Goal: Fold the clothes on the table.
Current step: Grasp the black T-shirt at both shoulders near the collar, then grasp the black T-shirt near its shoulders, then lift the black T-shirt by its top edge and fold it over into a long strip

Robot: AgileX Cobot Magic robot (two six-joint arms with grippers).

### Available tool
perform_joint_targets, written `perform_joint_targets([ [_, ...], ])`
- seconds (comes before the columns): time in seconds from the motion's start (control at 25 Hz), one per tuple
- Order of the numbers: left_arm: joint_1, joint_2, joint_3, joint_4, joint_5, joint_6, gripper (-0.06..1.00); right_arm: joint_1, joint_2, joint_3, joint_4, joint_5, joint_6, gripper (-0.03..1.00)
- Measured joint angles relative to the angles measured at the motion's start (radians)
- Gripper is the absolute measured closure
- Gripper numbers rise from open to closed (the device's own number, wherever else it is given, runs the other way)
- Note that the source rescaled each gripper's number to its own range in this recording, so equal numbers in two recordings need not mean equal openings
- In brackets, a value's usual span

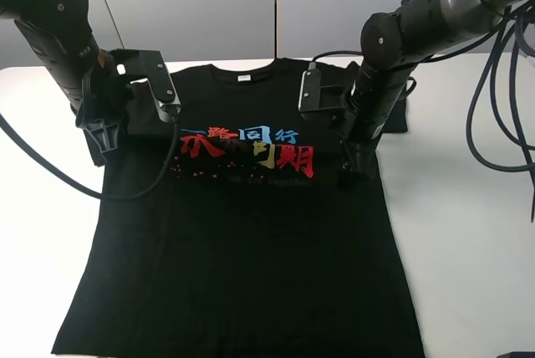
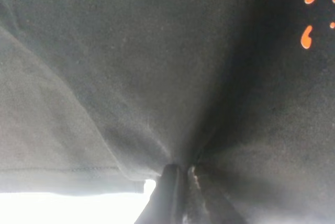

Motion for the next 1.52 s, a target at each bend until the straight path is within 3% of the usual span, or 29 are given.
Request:
perform_joint_targets([
  [0.24,0.0,0.0,0.0,0.002,0.001,-0.002,0.94,0.0,0.001,-0.002,0.0,-0.006,0.0,0.01],
  [0.44,0.0,0.0,0.0,0.004,0.001,-0.002,0.94,0.0,0.004,-0.002,0.0,-0.017,0.002,0.39],
  [0.76,0.0,0.0,0.0,0.004,0.011,-0.002,0.94,0.0,0.008,-0.002,-0.003,-0.079,0.061,0.92],
  [0.8,0.0,0.0,0.0,0.004,0.011,-0.002,0.94,0.0,0.008,-0.002,-0.003,-0.079,0.064,0.95],
  [1.24,0.0,-0.001,0.0,0.004,-0.044,-0.046,0.94,0.0,-0.089,-0.002,-0.04,-0.053,0.159,0.96],
  [1.52,0.0,-0.001,-0.027,0.004,-0.088,-0.082,0.94,0.0,-0.195,-0.002,-0.311,-0.095,0.413,0.96],
])
